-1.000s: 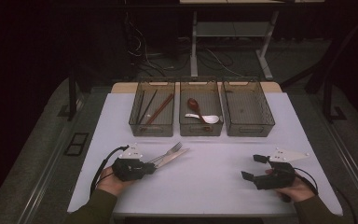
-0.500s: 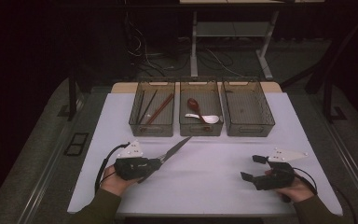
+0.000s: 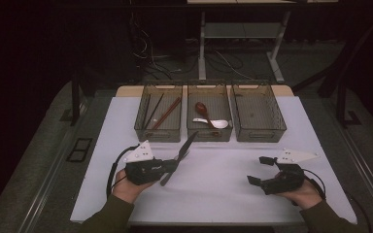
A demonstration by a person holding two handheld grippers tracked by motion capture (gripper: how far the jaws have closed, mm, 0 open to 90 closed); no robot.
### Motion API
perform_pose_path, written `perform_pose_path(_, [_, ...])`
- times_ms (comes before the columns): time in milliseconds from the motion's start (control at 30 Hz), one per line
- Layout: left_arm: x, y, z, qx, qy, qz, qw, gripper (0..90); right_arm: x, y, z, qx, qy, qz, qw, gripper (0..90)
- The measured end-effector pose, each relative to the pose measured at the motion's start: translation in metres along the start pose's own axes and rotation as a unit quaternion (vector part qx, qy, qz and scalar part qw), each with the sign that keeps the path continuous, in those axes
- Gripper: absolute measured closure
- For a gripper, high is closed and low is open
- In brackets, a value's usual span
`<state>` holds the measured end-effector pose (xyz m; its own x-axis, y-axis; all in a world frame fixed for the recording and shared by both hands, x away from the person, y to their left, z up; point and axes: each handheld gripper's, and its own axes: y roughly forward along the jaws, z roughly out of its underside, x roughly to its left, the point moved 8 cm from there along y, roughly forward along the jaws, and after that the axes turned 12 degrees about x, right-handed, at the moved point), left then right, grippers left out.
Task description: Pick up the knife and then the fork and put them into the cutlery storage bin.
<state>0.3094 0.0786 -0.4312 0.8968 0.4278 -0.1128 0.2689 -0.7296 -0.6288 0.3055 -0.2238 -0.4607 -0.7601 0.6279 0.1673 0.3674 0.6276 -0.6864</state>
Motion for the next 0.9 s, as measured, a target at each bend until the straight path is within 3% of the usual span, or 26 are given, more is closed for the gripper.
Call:
perform_pose_path(267, [-0.005,0.020,-0.019,0.008,0.005,-0.019,0.9998,79.1,0.011,0.012,-0.028,0.006,-0.015,-0.018,0.9997,18.5])
perform_pose_path(467, [-0.006,0.040,-0.037,0.005,0.008,-0.033,0.9994,79.1,0.021,0.018,-0.061,-0.025,-0.016,-0.050,0.9983,36.7])
perform_pose_path(667, [-0.005,0.057,-0.051,-0.004,0.004,-0.043,0.9991,79.1,0.032,0.021,-0.096,-0.056,-0.018,-0.066,0.9961,43.6])
perform_pose_path(900, [-0.005,0.068,-0.059,-0.016,-0.001,-0.054,0.9984,79.1,0.032,0.033,-0.115,-0.064,-0.008,-0.069,0.9955,51.2])
